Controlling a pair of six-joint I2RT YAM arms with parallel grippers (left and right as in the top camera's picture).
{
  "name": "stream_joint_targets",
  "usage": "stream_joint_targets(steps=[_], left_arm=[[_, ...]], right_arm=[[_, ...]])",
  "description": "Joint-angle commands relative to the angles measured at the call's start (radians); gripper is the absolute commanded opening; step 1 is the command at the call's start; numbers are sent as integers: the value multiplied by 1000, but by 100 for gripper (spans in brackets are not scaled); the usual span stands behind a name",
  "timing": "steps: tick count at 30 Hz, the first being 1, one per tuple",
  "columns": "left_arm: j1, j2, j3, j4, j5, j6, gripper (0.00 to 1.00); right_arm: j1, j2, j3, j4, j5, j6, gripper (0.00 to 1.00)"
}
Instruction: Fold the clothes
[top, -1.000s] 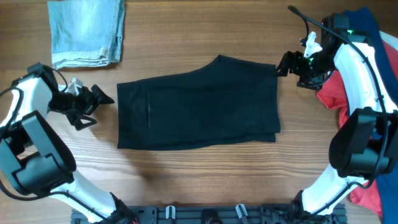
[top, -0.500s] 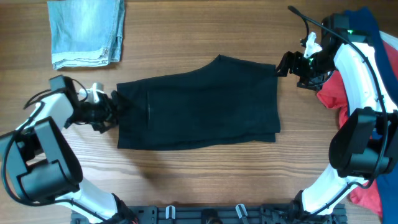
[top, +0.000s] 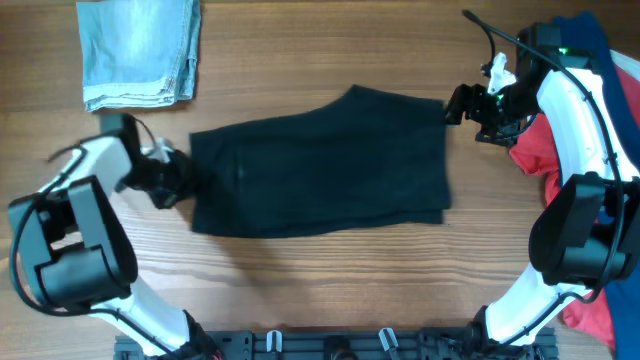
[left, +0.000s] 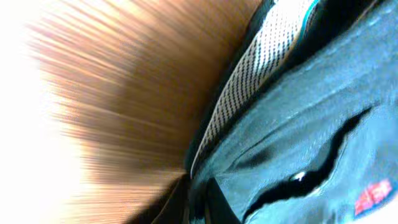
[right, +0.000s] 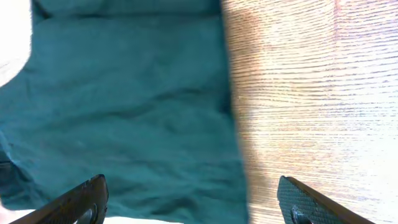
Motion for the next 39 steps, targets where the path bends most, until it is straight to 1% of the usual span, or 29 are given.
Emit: stream_joint_targets(steps=[1,2,3,6,7,10,12,16,18,20,24,27,29,31,33,34,35,36,37,39], left_arm=[[37,2,192,-135,-235,-142,4],[35,-4,270,-197,-270,-155,4],[29,-11,351,-257,-301,-155,4],[-16,-40,586,-448,-380,-174,4],[-45,-53,638,-499,-432,-177,4],[-139,-79,733,-612,-574,-204,4],[-262,-84,798,-678,-586,-208,4],[-475,-84,834,-696,-603,-269,4],[-582,-84,886,-715,-605,-278,4],[-661,-84,920,-734,-605,-283,4],[-811,-76,921,-730,-605,-309,4],[-866,-61,920,-718,-592,-312,4],[-880,-59,920,-691,-566,-312,4],[-880,-59,920,-677,-568,-312,4],[-860,-61,920,-705,-592,-304,4],[-842,-61,920,-730,-606,-304,4],[-817,-61,920,-760,-610,-300,4],[-786,-61,920,-793,-623,-284,4],[-737,-63,922,-842,-679,-282,4],[-669,-63,927,-869,-699,-274,4]], right_arm=[[2,-19,16,-1,-16,-20,89],[2,-19,16,0,-16,-19,92],[2,-19,16,0,-15,-19,99],[2,-19,16,8,0,-16,100],[2,-19,16,10,0,-16,99],[2,-19,16,18,-1,-16,99],[2,-19,16,17,-1,-16,99],[2,-19,16,8,-1,-18,99],[2,-19,16,7,0,-24,100],[2,-19,16,11,0,-23,100],[2,-3,16,30,25,-19,100],[2,2,-18,43,25,-16,99],[2,2,-42,63,25,2,98],[3,2,-79,94,25,2,77],[16,2,-125,142,20,8,41],[27,2,-148,173,20,32,26],[47,2,-179,216,19,32,20],[72,2,-201,245,22,33,17],[113,4,-216,272,34,55,16],[144,4,-216,289,79,95,16]])
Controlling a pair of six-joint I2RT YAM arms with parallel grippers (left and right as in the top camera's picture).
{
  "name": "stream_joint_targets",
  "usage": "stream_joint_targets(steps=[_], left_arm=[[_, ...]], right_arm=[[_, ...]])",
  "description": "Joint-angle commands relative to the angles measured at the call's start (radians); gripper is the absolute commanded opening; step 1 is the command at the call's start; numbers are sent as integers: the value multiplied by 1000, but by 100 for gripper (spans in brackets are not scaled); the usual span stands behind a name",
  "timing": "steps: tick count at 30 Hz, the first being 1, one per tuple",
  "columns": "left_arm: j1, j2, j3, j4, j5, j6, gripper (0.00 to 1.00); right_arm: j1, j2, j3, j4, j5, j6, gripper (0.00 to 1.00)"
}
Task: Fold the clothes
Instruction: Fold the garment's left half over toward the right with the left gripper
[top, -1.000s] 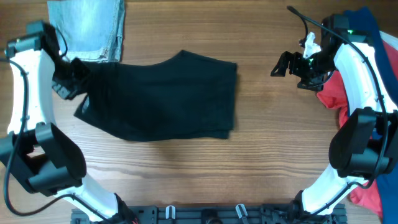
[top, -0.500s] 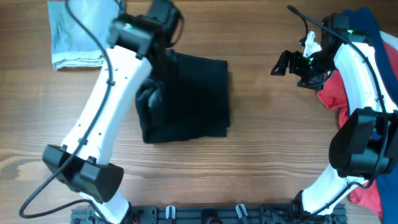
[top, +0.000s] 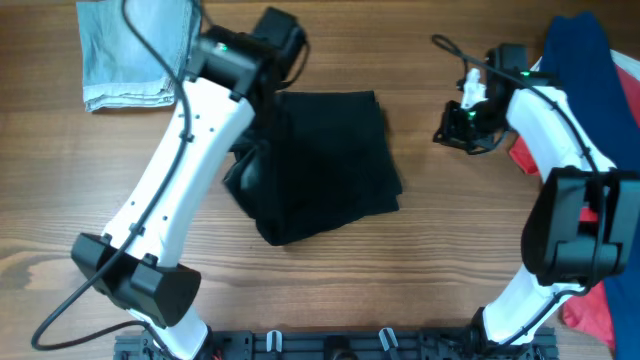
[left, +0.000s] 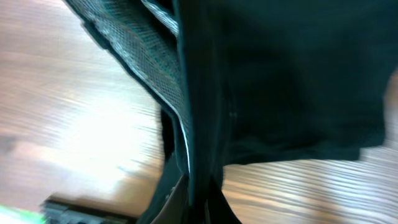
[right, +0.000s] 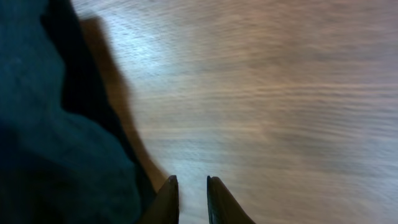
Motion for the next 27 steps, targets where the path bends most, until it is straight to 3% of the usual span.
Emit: stream_joint_targets(steps=[1,4,9,10,17,27], left_arm=[[125,-6,32,-29,-82,17,4],[227,-10,83,-29,-180,17,4],[317,-17,209,-29,-137,119,4],[307,-17,225,-28,-80,146,4],[133,9,219,-10,-78,110,4],[-45,237,219,146,50,88,4]], right_arm=[[58,3,-11,24,52,62,16],[89,3,-11,26,82,65,18],[89,3,-11,22,100,69,20],[89,3,-11,26,100,74,21],[89,3,-11,20,99,90,23],[89,3,-11,13,95,90,23]])
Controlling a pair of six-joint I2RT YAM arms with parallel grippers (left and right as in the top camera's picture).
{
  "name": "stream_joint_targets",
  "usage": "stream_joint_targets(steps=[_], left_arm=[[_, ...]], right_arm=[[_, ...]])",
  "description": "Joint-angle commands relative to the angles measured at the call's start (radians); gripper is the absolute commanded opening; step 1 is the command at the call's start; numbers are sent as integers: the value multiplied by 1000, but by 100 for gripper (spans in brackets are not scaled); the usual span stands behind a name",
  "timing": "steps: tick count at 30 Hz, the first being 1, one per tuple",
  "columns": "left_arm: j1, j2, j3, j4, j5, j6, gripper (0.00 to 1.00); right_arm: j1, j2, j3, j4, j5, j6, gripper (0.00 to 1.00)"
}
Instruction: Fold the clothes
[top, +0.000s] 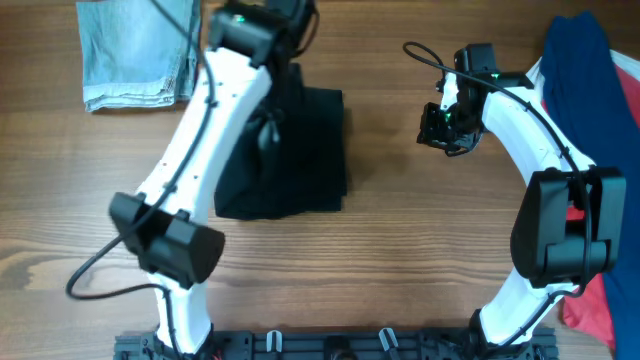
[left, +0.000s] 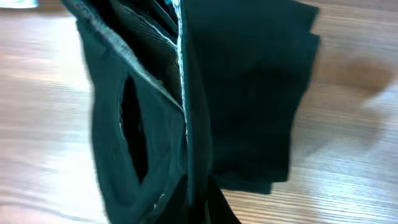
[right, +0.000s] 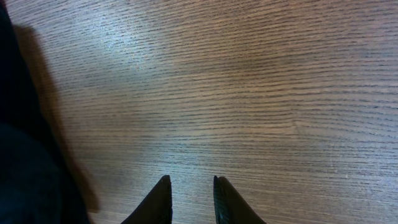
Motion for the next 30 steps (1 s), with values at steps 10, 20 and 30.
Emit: stream_joint_targets(steps=[10,20,30], left_arm=[[-113,209,17,32,82,-13,5],[-114,312,16,65,105,-8,21],[-100,195,116,31,115,-8,60]], right_arm=[[1,3,-8,-23,9,15,22],[1,3,-8,-33,10,14,22],[-5,2,61,-75,-48,23,23]])
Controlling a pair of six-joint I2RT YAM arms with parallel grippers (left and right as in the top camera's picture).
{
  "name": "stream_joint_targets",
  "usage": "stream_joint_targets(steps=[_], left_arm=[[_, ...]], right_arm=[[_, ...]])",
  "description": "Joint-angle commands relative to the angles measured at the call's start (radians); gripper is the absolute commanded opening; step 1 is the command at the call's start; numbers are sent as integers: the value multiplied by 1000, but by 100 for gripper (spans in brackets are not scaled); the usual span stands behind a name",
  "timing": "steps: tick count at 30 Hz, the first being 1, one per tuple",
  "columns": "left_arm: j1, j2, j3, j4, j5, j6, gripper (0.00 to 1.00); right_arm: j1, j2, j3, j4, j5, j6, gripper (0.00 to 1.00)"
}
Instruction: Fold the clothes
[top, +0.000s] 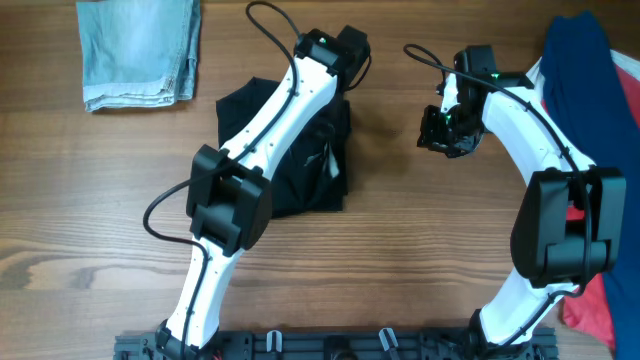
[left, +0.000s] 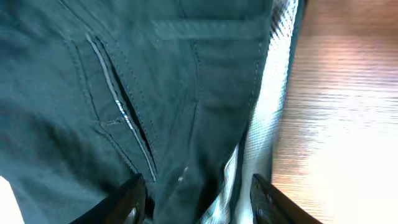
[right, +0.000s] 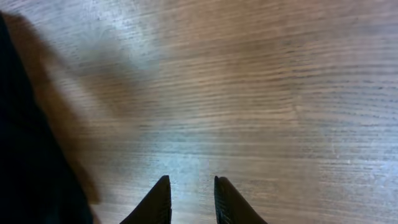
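The black shorts (top: 312, 188) lie folded into a compact stack in the middle of the table. My left gripper (top: 342, 72) is over their far right corner. In the left wrist view it (left: 200, 202) stands open, its fingers (left: 134, 200) wide apart just above the dark fabric (left: 93, 93), a stitched pocket and the white mesh lining (left: 273, 99). My right gripper (top: 442, 132) hovers to the right of the shorts, apart from them. In the right wrist view it (right: 189, 200) is shut to a narrow gap over bare wood, holding nothing.
A folded light-blue denim garment (top: 140, 50) lies at the far left corner. A heap of blue (top: 585, 50) and red (top: 590, 305) clothes sits along the right edge. The wooden table (top: 440, 250) shows bare in front of and right of the shorts.
My left gripper was shut on the shorts' edge above the stack; now it is open and the shorts lie released on the table. It now sits further right. The right arm has not moved.
At first the shorts lay spread wide, my left gripper shut on their left end and my right gripper open at their right end. Then the left end was over the right half and the right gripper was shut, clear of them. Then the stack was narrower; now it is released.
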Motion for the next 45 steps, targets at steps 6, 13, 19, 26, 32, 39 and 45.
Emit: stream_joint_targets(steps=[6,13,19,26,32,39,45], left_arm=[[148,-394,127,-73,4,-3,100],[458,-414,-19,-185,-18,-3,100],[533,-414,-277,-43,-18,-3,100],[533,-414,-334,11,-18,-3,100],[533,-414,-334,39,-18,-3,100],[533,-414,-334,56,-7,-3,100],[533,-414,-335,59,-7,-2,100]], right_arm=[[10,-61,275,-179,-373,-113,67],[281,-51,264,59,-502,50,8],[400,184,263,97,-463,105,4],[357,409,262,-44,-438,68,4],[226,162,275,116,-713,97,19],[342,265,274,799,-734,515,54],[411,504,274,946,-669,616,55]])
